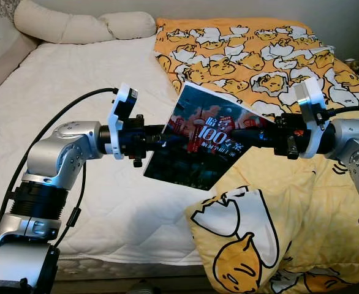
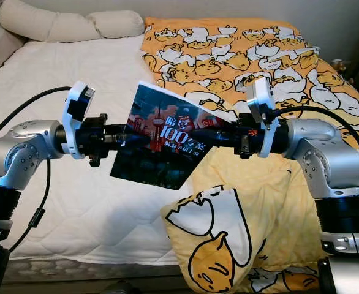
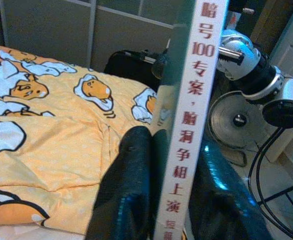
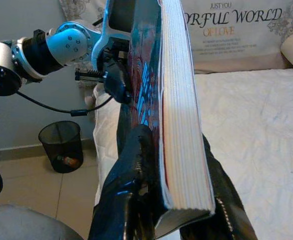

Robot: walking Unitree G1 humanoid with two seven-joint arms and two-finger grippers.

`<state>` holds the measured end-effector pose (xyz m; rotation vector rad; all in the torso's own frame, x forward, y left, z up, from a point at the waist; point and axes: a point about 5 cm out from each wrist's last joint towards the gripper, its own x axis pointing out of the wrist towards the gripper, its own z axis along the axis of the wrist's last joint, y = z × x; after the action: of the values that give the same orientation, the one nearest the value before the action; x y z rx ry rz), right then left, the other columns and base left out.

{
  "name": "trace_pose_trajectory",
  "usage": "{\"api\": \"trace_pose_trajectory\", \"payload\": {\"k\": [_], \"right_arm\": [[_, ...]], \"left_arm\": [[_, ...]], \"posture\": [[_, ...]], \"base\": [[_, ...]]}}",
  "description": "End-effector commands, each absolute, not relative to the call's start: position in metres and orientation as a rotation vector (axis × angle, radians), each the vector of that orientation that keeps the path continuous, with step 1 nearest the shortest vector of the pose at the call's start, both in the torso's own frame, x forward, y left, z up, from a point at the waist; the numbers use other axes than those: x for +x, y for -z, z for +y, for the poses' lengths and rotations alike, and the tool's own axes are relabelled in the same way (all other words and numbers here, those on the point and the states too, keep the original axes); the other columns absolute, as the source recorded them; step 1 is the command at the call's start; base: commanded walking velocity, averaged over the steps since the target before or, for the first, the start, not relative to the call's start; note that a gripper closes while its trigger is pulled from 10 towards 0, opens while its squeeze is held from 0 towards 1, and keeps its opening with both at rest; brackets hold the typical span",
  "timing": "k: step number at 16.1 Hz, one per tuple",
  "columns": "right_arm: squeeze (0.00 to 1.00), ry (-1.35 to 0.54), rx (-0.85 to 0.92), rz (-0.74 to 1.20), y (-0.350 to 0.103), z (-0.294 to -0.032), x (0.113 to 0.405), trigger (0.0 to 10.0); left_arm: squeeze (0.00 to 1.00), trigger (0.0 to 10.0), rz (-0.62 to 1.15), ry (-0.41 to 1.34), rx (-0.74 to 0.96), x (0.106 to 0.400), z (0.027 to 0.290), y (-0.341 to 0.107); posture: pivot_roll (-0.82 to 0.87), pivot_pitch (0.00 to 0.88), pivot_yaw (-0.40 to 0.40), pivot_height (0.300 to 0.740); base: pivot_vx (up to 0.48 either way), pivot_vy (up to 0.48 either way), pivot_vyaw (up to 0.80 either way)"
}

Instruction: Clean up the room

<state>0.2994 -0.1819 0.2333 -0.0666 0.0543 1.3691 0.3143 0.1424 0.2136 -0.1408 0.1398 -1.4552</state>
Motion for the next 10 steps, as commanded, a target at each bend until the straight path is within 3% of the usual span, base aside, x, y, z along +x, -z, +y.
{"api": "trace_pose_trajectory", "payload": {"k": [1,3,4,5,6,8,9,10], "right_arm": [[0.00,-1.364,-0.075,-0.022,-0.2505,-0.1823,0.3012,0.0],[0.00,-1.357,-0.081,-0.028,-0.2506,-0.1823,0.3019,0.0],[0.00,-1.345,-0.092,-0.034,-0.2506,-0.1819,0.3027,3.2],[0.00,-1.342,-0.095,-0.035,-0.2505,-0.1817,0.3029,4.9],[0.00,-1.335,-0.099,-0.039,-0.2502,-0.1818,0.3034,10.0],[0.00,-1.315,-0.086,-0.033,-0.2493,-0.1824,0.3046,10.0],[0.99,-1.281,-0.069,-0.035,-0.2490,-0.1837,0.3069,10.0],[1.00,-1.246,-0.052,-0.035,-0.2486,-0.1856,0.3096,10.0]], "left_arm": [[0.00,0.0,0.114,1.448,-0.144,0.3138,0.1434,-0.2181],[0.00,0.0,0.107,1.440,-0.156,0.3137,0.1443,-0.2188],[0.00,0.0,0.100,1.433,-0.163,0.3140,0.1449,-0.2195],[0.00,0.0,0.098,1.430,-0.165,0.3141,0.1450,-0.2197],[0.00,0.0,0.089,1.421,-0.173,0.3144,0.1452,-0.2204],[0.00,0.0,0.075,1.409,-0.189,0.3141,0.1455,-0.2215],[0.00,0.0,0.065,1.397,-0.202,0.3132,0.1464,-0.2215],[0.00,0.0,0.061,1.388,-0.207,0.3126,0.1473,-0.2213]], "posture": [[0.02,0.000,0.072,0.740],[0.02,0.000,0.072,0.740],[0.02,0.000,0.072,0.740],[0.02,0.000,0.073,0.740],[0.02,0.000,0.073,0.740],[0.01,0.000,0.075,0.740],[0.01,0.000,0.075,0.740],[0.01,0.000,0.075,0.740]], "base": [[0.000,0.000,0.00],[0.000,0.000,0.00],[0.000,0.000,0.00],[0.000,0.000,0.00],[0.000,0.000,0.00],[0.000,0.000,0.00],[0.000,0.000,0.00],[0.000,0.000,0.00]]}}
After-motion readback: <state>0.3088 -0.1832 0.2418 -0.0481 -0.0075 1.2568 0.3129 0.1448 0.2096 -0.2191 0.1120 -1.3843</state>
